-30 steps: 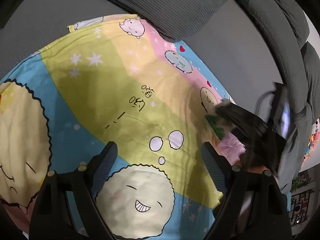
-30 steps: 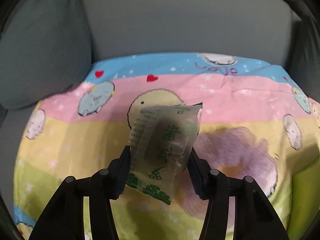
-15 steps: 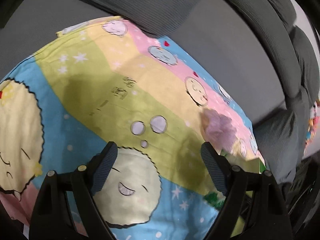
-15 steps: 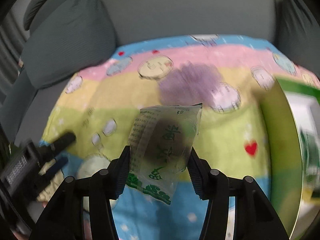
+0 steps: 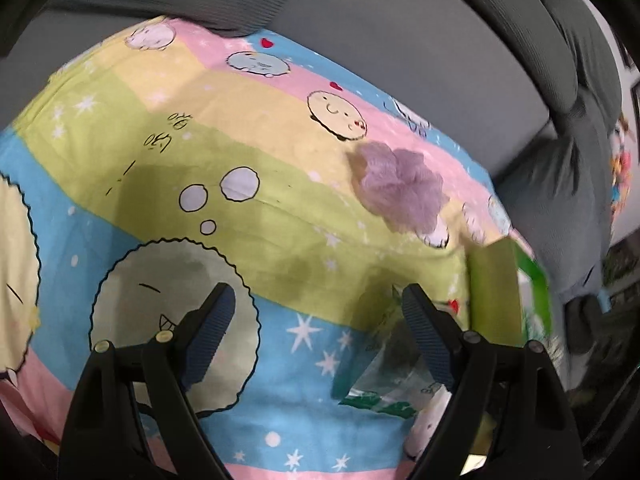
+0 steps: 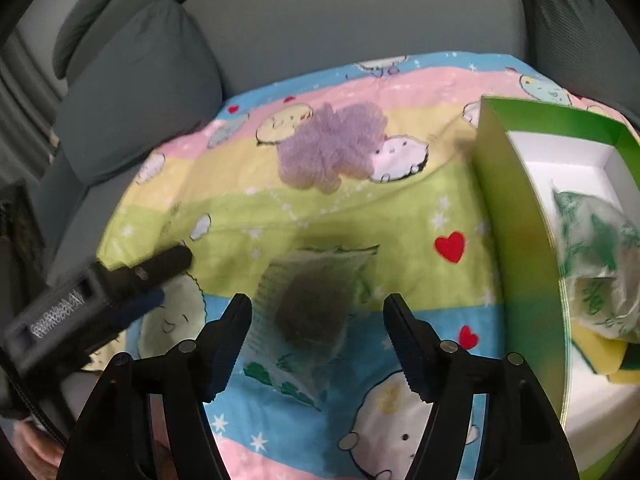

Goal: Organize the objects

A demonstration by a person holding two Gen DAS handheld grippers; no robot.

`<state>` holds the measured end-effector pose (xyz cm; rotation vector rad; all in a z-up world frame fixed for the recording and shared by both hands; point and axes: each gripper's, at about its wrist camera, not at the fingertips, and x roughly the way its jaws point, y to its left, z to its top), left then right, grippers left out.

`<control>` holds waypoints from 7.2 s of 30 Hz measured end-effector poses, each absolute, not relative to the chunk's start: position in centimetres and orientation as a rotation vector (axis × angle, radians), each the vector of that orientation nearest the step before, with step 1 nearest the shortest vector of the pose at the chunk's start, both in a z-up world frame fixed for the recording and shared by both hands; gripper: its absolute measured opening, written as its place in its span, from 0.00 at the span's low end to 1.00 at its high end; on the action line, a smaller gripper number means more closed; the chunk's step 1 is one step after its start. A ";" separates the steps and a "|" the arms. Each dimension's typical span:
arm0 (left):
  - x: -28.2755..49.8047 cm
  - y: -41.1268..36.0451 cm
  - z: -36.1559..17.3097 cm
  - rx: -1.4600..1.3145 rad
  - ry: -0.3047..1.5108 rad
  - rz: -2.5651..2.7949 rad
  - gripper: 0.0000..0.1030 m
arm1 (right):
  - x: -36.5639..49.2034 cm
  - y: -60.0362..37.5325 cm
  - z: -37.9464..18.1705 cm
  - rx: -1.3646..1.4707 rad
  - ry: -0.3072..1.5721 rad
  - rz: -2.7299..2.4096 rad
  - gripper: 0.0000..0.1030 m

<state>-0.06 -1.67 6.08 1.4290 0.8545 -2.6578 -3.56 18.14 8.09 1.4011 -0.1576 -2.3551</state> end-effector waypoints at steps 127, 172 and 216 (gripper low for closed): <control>-0.7 28.0 12.2 1.556 0.213 -3.471 0.53 | -2.7 42.2 11.3 1.141 -1.087 -2.447 0.52; 1.3 24.1 14.4 1.458 0.315 -3.434 0.55 | -2.5 42.2 11.6 1.160 -1.049 -2.660 0.52; 0.2 -2.9 8.9 1.326 0.841 -2.767 0.86 | -4.4 18.9 12.6 1.257 -0.320 -2.494 0.77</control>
